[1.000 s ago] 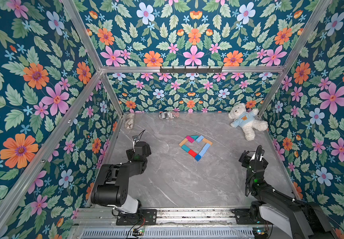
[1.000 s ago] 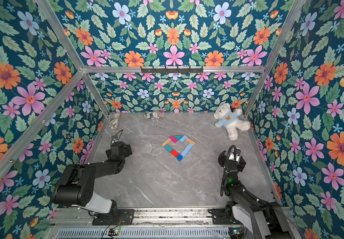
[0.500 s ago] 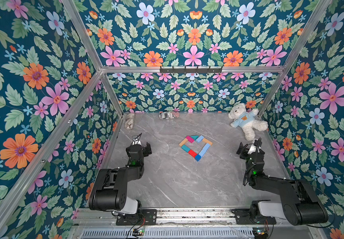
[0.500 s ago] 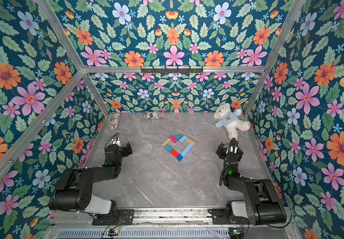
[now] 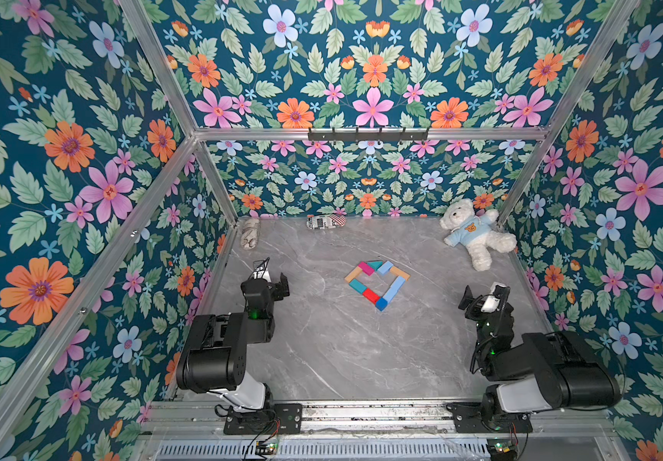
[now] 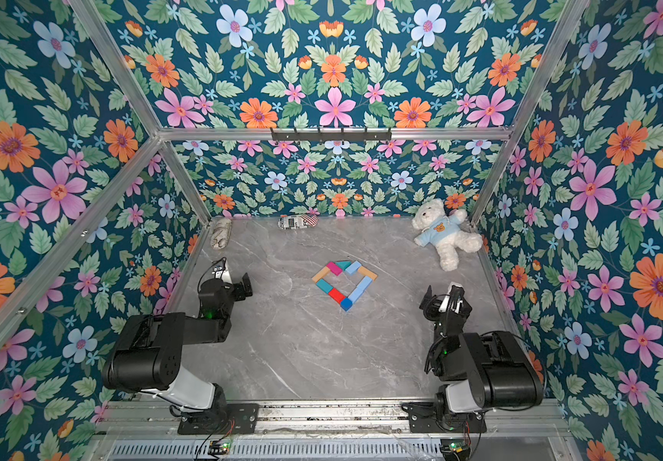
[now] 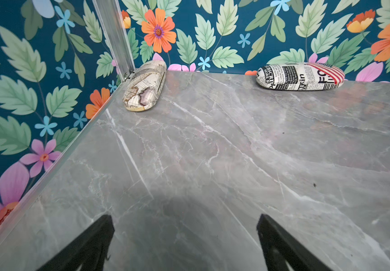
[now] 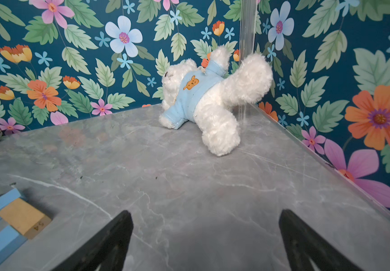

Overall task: Assemble a heart with building blocks
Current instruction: Reset both arms

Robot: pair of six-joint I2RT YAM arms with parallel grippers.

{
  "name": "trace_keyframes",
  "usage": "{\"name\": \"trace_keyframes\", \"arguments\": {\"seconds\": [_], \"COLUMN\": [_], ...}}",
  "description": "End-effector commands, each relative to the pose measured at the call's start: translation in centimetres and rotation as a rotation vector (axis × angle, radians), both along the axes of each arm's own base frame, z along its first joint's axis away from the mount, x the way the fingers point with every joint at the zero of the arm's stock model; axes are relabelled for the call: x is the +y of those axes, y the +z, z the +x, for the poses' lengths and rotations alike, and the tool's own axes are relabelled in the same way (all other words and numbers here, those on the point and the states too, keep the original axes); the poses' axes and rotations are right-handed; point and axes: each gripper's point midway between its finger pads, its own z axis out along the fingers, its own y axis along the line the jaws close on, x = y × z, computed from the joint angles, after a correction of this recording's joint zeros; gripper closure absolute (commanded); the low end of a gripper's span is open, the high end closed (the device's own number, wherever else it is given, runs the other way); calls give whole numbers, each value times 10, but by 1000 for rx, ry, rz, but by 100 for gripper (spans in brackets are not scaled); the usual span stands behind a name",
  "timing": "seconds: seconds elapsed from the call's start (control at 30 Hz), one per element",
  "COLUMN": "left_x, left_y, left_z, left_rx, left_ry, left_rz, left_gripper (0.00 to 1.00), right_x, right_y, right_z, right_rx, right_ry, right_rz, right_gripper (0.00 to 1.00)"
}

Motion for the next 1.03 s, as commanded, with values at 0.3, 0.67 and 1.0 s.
{"name": "trace_keyframes", "arguments": {"seconds": [0.3, 0.67, 1.0], "left_x": [12, 12, 8], "left_y": [21, 22, 20], "left_z": [-7, -8, -5], "left_rx": [-152, -154, -135], "left_ry": [81, 78, 68], "left_rz": [-10, -7, 9], "left_gripper": [0, 0, 0], "right_x": [-1, -1, -2], "right_y": [24, 25, 24], "right_z": [33, 32, 31], "right_rx": [-44, -47, -47], "right_ry": [65, 65, 61], "right_rz": [56, 48, 48], "right_gripper": [1, 1, 1]}}
